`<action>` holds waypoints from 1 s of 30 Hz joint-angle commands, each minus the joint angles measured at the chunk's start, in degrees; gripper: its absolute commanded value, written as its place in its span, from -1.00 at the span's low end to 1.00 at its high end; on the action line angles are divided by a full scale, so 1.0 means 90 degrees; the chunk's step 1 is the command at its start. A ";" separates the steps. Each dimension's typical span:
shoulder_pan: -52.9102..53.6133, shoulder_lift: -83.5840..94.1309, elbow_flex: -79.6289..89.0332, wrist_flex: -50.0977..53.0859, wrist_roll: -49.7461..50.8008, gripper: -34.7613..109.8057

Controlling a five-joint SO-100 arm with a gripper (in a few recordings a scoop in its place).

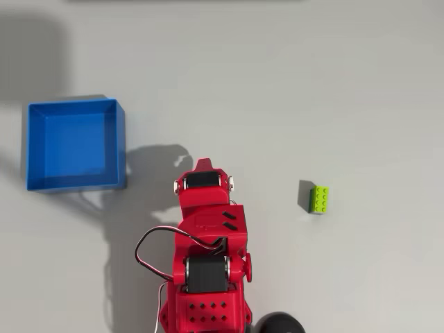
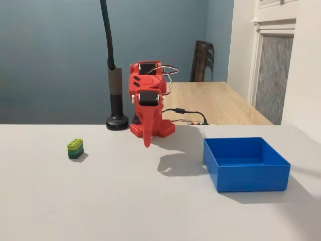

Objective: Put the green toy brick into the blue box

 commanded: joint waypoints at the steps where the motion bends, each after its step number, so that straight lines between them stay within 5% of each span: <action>1: -0.0508 -0.0166 -0.0039 -0.0059 -0.0488 -0.52; 30: -0.0469 -0.0312 -0.1035 -0.0205 0.0137 -0.52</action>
